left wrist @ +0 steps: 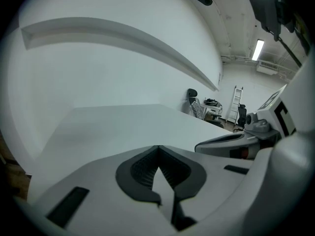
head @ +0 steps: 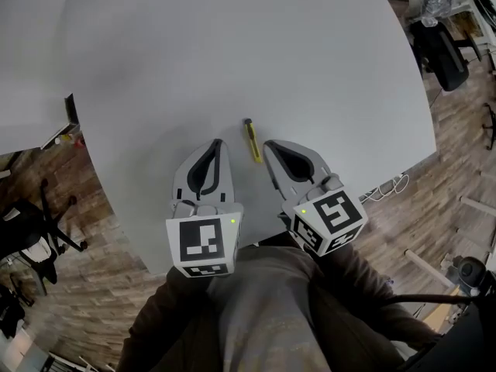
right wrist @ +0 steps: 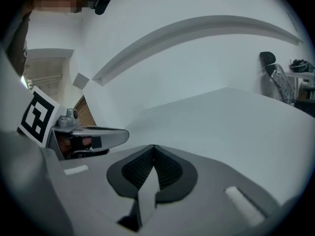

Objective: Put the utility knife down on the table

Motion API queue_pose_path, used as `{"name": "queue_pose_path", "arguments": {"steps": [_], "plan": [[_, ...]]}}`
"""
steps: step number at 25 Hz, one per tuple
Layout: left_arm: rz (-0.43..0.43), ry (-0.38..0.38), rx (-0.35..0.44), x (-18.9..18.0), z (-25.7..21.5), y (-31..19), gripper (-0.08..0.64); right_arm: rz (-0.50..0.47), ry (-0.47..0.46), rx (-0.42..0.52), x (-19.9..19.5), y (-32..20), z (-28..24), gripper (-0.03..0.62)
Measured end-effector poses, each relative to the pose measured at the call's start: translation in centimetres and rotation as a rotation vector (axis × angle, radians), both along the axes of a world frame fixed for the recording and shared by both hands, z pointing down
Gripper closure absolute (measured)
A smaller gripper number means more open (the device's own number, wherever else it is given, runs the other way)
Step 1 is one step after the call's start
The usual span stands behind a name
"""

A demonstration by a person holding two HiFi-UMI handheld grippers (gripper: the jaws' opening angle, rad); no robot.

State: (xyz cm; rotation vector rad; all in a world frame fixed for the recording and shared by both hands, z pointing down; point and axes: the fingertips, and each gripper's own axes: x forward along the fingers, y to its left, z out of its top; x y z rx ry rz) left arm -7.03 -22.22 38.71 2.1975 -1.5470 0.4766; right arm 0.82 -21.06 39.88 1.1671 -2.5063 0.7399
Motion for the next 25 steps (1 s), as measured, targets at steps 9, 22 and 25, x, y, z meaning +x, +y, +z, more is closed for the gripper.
{"name": "queue_pose_path", "arguments": {"steps": [9,22,25], "plan": [[-0.004,0.001,0.091,1.0,-5.4,2.5,0.558,-0.019,-0.044,0.163,-0.2,0.8,-8.6,0.589],[0.012,-0.013,0.161,1.1,-8.6,4.6,0.558,-0.028,-0.041,0.222,-0.4,3.0,-11.2,0.591],[0.019,-0.014,0.164,1.8,-8.8,4.8,0.558,-0.032,-0.045,0.220,0.0,3.3,-11.3,0.591]]}}
